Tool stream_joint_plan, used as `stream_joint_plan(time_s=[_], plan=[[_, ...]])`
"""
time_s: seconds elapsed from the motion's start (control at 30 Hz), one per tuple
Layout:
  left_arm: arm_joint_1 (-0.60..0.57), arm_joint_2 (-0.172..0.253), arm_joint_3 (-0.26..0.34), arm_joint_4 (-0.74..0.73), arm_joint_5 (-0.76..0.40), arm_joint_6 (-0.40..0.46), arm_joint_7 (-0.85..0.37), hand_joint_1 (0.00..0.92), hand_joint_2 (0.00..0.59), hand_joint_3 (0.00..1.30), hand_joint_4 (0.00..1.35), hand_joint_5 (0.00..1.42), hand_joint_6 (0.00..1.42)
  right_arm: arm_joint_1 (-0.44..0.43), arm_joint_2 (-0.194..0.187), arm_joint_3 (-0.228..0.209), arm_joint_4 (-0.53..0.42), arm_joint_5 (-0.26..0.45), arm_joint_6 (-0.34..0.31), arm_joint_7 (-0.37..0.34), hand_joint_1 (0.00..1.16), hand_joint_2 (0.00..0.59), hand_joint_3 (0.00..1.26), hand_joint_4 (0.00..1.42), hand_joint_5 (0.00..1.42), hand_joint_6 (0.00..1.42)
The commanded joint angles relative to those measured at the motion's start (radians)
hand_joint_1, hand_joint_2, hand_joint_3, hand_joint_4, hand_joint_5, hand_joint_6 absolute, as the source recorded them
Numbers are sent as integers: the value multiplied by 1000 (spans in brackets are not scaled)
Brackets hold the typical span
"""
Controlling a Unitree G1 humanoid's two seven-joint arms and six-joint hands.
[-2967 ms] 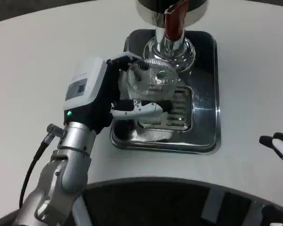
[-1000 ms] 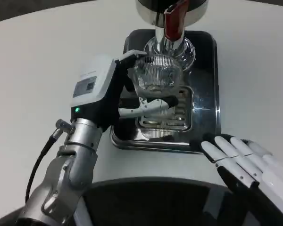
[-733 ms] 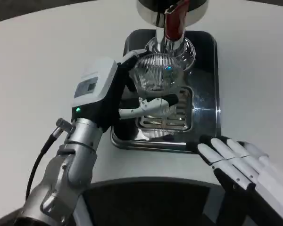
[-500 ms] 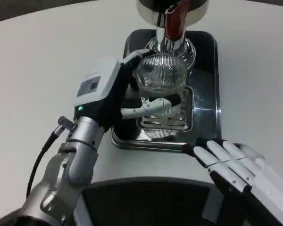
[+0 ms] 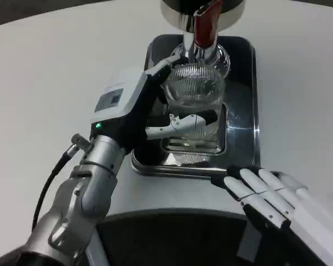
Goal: Grasp the cup under the faucet to collect the drink, then remove the cup.
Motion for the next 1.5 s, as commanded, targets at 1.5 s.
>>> stream_joint_plan(time_s=[1.5], plan=[[219, 132, 267, -559, -252, -81, -143, 66, 73, 247, 155, 299, 372, -88, 56, 192, -15, -196, 153, 10, 459, 460, 83, 0, 0, 0]])
